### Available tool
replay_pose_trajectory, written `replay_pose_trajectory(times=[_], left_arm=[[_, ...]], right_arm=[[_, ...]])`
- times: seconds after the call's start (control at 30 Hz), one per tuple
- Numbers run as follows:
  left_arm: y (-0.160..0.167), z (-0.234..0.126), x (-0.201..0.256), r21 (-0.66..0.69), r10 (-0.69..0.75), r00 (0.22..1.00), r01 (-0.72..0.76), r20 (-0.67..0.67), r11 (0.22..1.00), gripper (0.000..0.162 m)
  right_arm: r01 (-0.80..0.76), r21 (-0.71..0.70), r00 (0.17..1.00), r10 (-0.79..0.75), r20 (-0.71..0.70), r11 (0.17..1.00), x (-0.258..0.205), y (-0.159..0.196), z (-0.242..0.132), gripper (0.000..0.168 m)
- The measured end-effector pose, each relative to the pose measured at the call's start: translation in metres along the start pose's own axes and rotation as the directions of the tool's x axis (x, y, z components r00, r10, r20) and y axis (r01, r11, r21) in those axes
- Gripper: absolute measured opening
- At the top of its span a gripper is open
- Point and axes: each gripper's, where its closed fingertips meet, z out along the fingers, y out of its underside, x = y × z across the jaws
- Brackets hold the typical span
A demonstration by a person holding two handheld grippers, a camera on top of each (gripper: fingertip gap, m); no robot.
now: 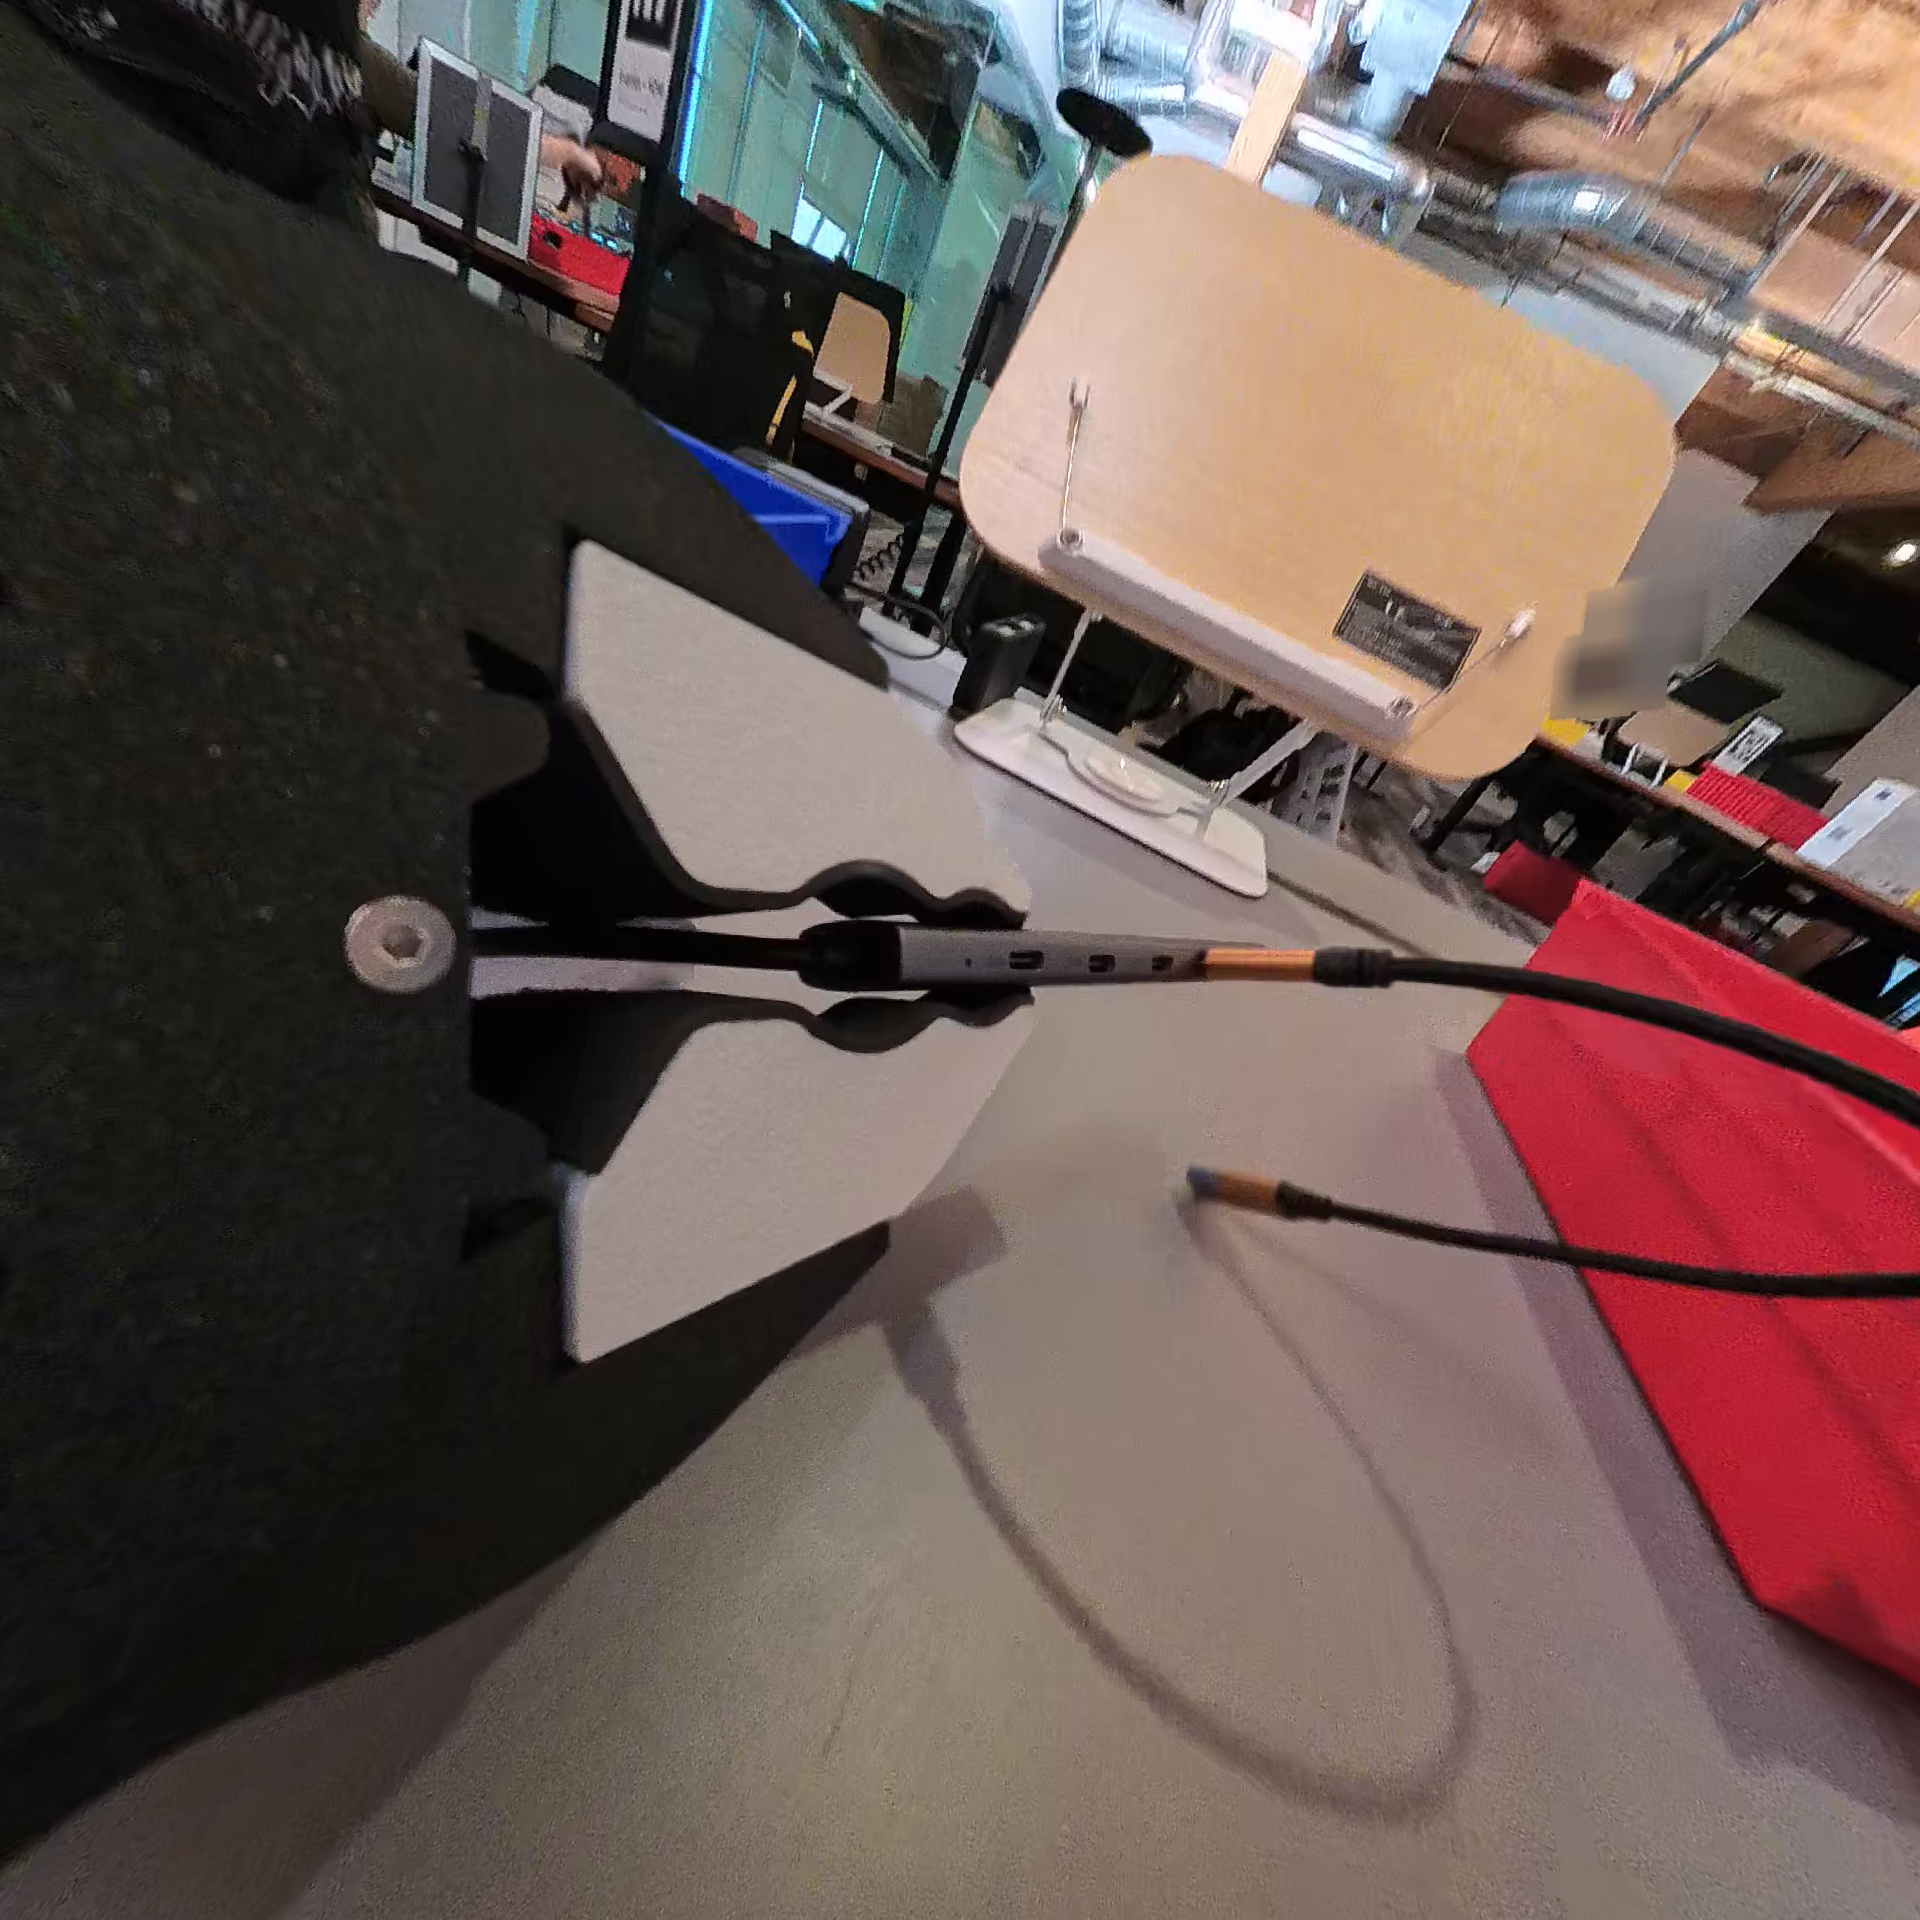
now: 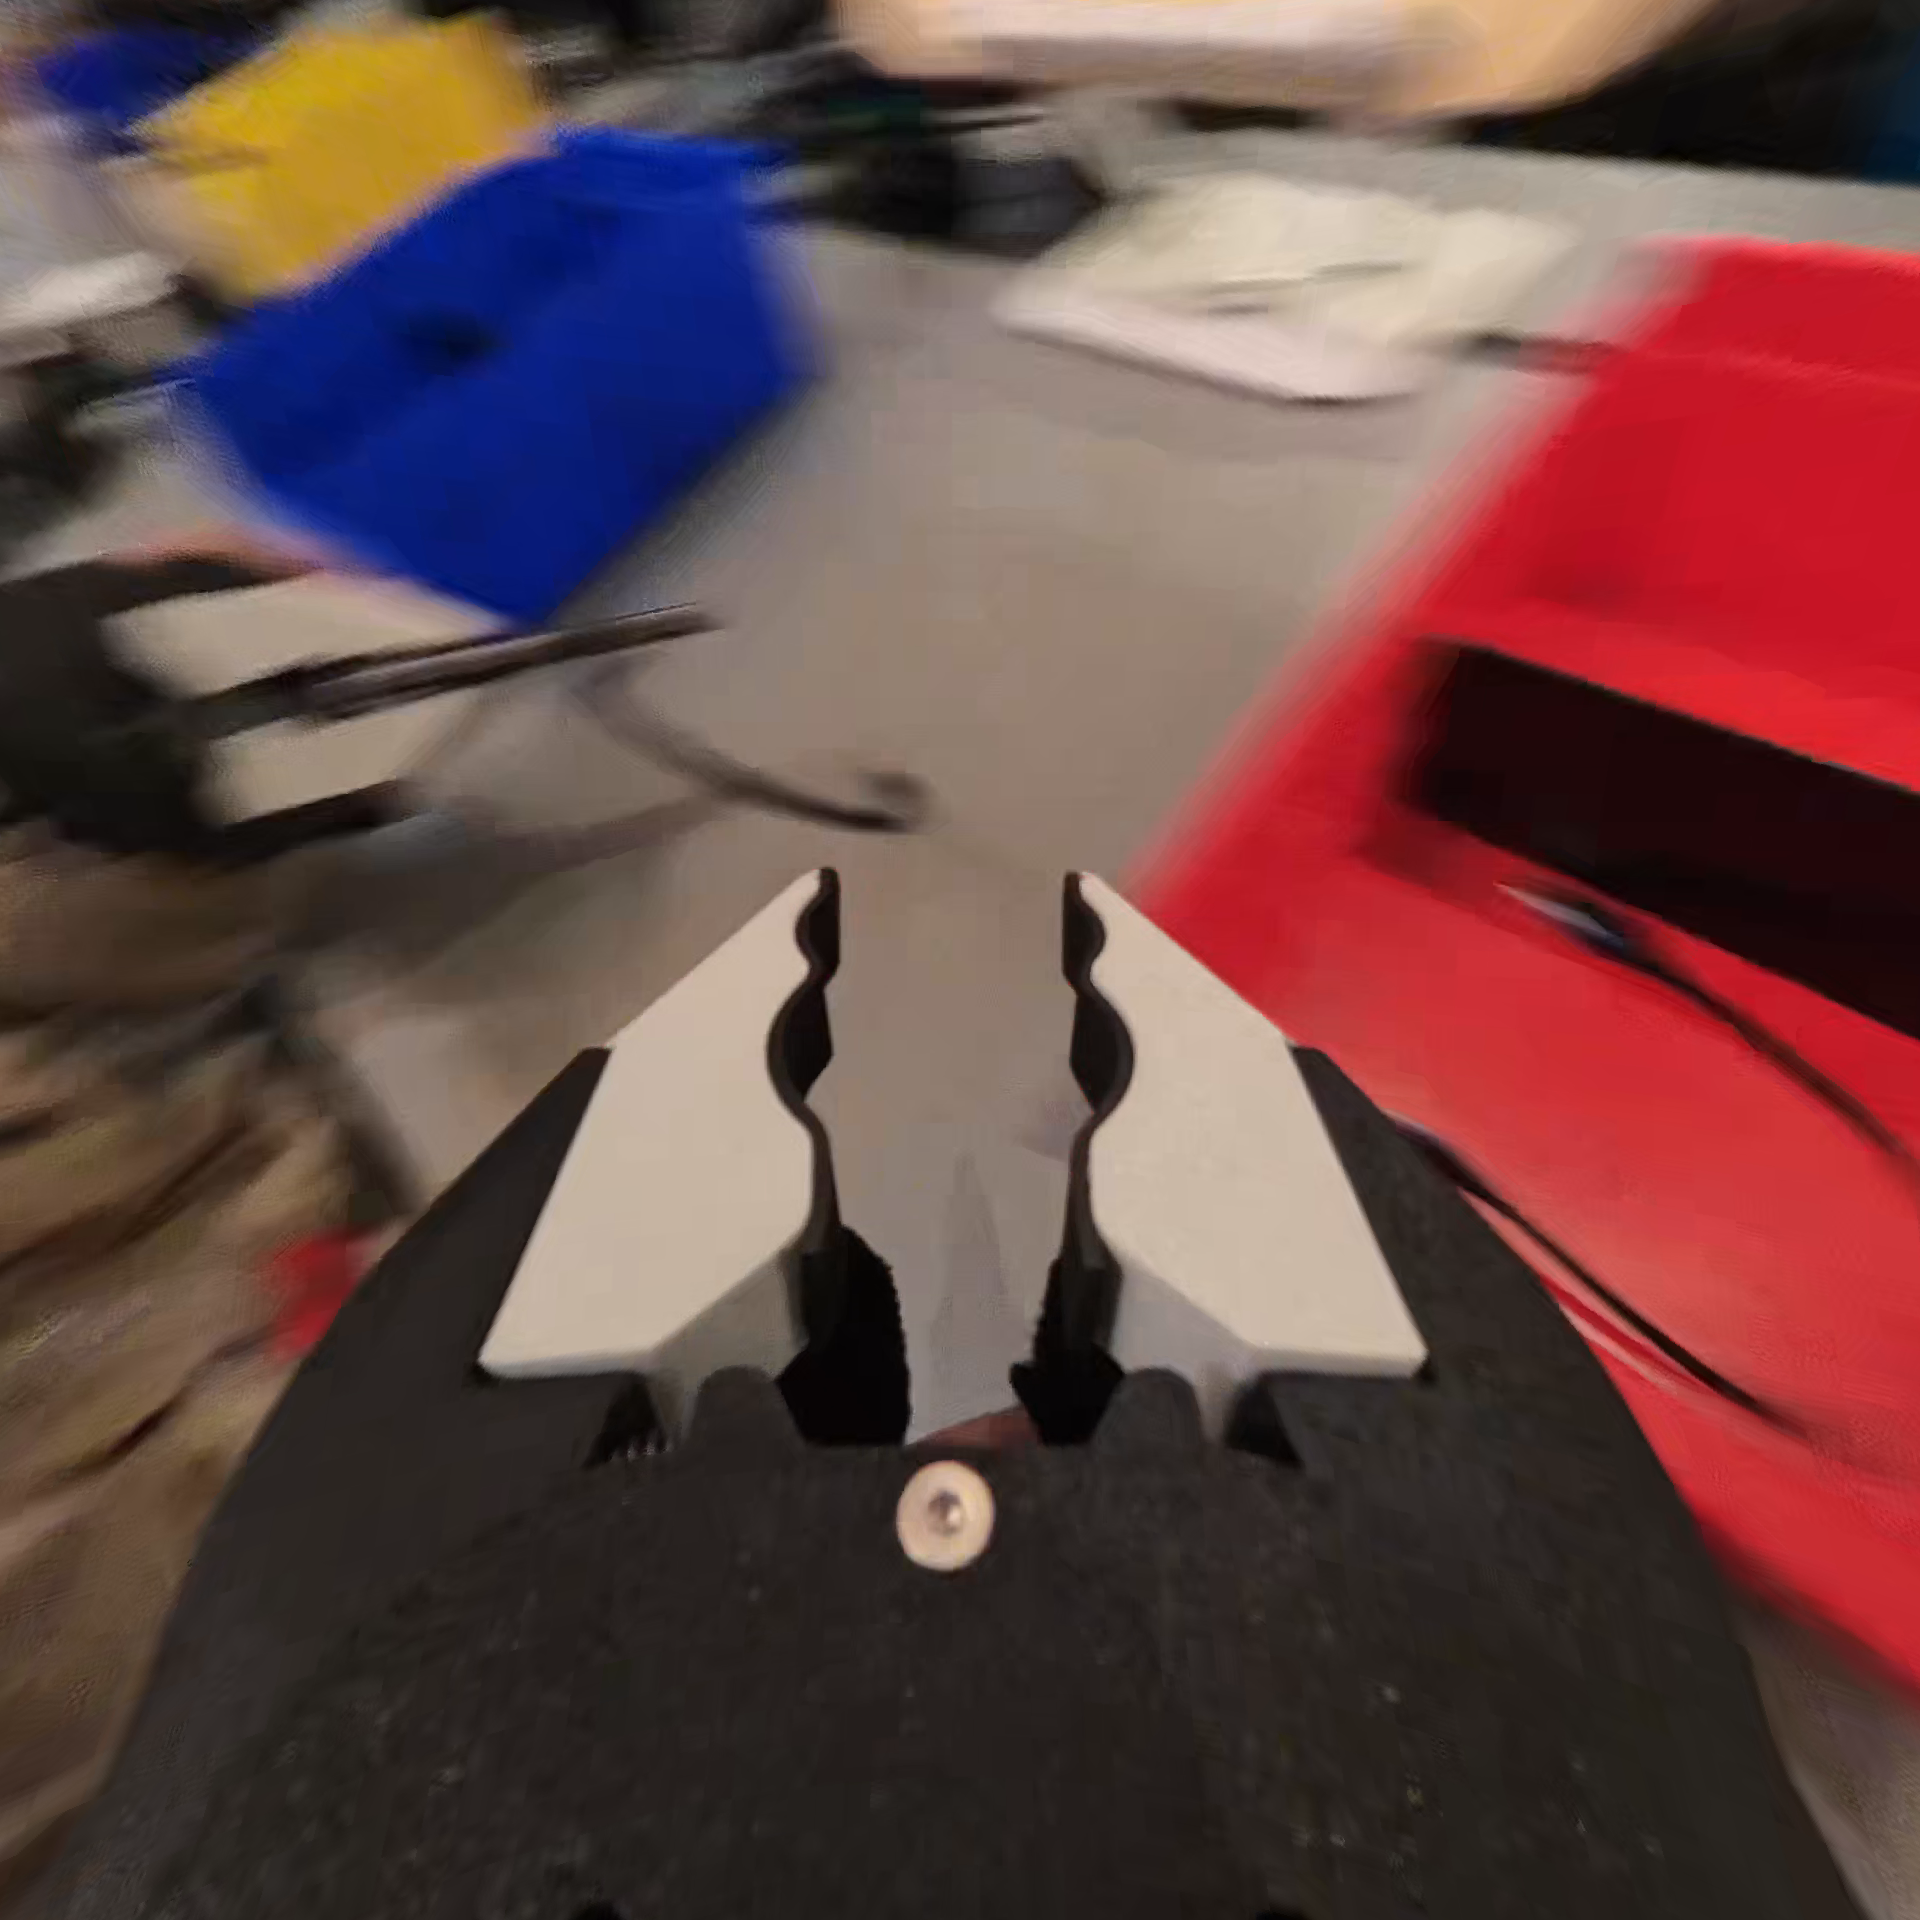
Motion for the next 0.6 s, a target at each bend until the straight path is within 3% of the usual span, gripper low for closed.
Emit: replay_pose_trajectory(times=[0.03,0.07,0.13,0.23,0.33,0.5,0.6], left_arm=[[-0.002,-0.001,-0.003,0.013,-0.001,1.000,0.001,0.015,1.000,0.010],[-0.005,-0.003,-0.006,0.027,-0.002,0.999,0.002,0.032,1.000,0.010],[-0.008,-0.005,-0.009,0.044,-0.006,0.999,0.004,0.050,0.999,0.010],[-0.010,-0.007,-0.008,0.051,-0.008,0.999,0.006,0.052,0.999,0.010],[-0.011,-0.009,-0.005,0.057,0.001,0.998,-0.004,0.055,0.998,0.010],[-0.015,-0.009,0.002,0.082,0.023,0.999,-0.027,0.047,0.996,0.010],[-0.017,-0.008,0.007,0.090,0.031,0.999,-0.035,0.039,0.995,0.010]], right_arm=[[0.055,-0.021,0.981,-0.050,0.187,0.998,-0.046,0.001,0.013,0.043],[0.102,-0.023,0.956,-0.092,0.278,0.995,-0.076,0.003,0.026,0.043],[0.143,0.015,0.935,-0.140,0.327,0.990,-0.110,0.002,0.060,0.042],[0.057,0.177,0.973,-0.094,0.210,0.983,-0.118,-0.018,0.103,0.044],[0.141,0.200,0.988,-0.150,0.030,0.970,-0.108,-0.021,0.119,0.038],[0.195,0.239,0.980,-0.197,-0.018,0.951,-0.110,-0.025,0.117,0.015],[0.179,0.232,0.983,-0.182,-0.007,0.956,-0.107,-0.022,0.115,0.011]])
